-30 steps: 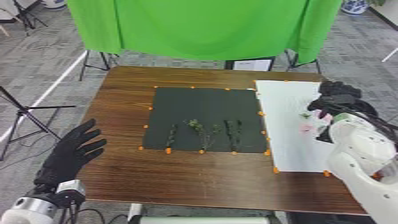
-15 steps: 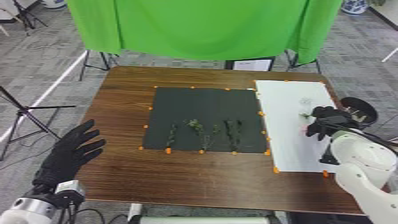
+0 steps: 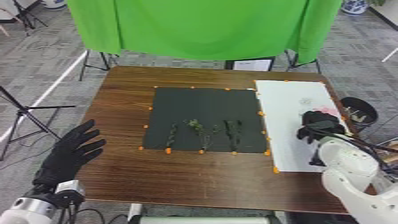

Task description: Arrange flowers

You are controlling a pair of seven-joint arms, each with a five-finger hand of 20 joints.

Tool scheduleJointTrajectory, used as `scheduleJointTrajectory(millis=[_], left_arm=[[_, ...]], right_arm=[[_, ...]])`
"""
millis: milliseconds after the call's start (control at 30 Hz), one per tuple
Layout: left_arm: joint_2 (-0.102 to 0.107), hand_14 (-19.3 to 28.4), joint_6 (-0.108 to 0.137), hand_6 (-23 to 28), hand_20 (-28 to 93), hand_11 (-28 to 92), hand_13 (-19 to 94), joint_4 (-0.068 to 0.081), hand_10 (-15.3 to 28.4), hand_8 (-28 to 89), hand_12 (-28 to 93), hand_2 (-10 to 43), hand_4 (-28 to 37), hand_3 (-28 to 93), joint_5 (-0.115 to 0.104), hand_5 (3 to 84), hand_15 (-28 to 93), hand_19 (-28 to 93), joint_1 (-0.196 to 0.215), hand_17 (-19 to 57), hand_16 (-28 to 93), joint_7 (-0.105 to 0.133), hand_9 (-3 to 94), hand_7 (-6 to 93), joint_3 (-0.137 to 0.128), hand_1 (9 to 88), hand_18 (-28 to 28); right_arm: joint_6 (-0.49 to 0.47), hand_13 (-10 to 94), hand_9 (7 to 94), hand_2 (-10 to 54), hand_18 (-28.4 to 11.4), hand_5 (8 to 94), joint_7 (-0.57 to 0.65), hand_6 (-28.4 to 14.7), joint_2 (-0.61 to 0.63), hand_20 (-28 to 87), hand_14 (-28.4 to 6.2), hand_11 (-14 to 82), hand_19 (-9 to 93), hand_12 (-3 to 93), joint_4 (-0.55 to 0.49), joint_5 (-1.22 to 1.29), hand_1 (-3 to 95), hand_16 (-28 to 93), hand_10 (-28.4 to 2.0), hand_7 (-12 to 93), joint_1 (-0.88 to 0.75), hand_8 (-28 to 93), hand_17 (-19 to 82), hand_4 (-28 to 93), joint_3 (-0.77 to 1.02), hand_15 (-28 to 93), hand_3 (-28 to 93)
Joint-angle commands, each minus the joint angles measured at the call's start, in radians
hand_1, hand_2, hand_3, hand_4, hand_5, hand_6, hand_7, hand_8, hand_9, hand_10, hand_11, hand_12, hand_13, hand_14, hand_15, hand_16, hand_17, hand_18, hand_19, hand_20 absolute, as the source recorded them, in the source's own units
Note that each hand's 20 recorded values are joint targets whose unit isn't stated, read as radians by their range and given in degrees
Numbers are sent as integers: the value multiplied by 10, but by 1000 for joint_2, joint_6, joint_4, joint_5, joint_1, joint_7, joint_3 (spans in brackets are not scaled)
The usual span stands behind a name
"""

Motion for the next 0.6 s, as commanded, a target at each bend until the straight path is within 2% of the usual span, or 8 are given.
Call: scheduleJointTrajectory(millis=[33,200,267,333,433,600], left_arm=[[12,165,1,27,116,247,177,-14,122,-122,171,-22,-258,692,0,239,398,429,16,-96,-15,0,204,232,-29,271,227],[26,167,-2,27,116,247,177,-24,123,-122,170,-22,-258,691,-2,239,399,430,21,-96,-16,9,205,231,-54,272,227],[40,166,-8,28,115,248,177,-22,124,-122,170,-22,-259,690,-13,240,399,430,16,-96,-16,16,205,231,-66,272,227],[55,166,-4,28,115,247,177,-21,123,-121,170,-22,-258,690,-14,240,399,430,13,-96,-17,23,205,230,-80,272,227],[76,166,-8,28,114,246,175,-17,123,-121,170,-22,-257,690,-21,240,398,429,5,-95,-17,25,205,230,-101,271,226],[100,165,-7,29,113,245,173,-11,124,-120,171,-22,-259,685,-30,240,395,430,-1,-96,-17,25,202,230,-117,273,227]], right_arm=[[162,730,816,-95,-203,636,20,26,8,548,-56,175,932,467,-2,-45,489,295,-52,542,3,40,394,-276,-16,800,851],[215,744,844,-95,-203,673,-19,22,5,553,-53,186,932,491,-49,-46,494,301,-49,528,74,51,406,-266,-52,793,858],[259,746,849,-95,-203,679,-48,23,-3,554,-53,185,932,491,-67,-54,494,302,-49,524,146,50,407,-262,-112,792,857],[294,747,851,-95,-203,684,-90,23,-23,557,-53,183,932,491,-71,-66,492,303,-50,520,237,49,409,-258,-194,792,858],[337,749,855,-95,-203,689,-166,22,-74,562,-54,179,932,490,-65,-70,491,306,-50,515,382,46,409,-253,-330,792,857],[321,751,863,-95,-202,702,-262,23,-223,567,-54,168,932,486,-32,-49,481,311,-49,503,555,35,410,-235,-512,792,861]])
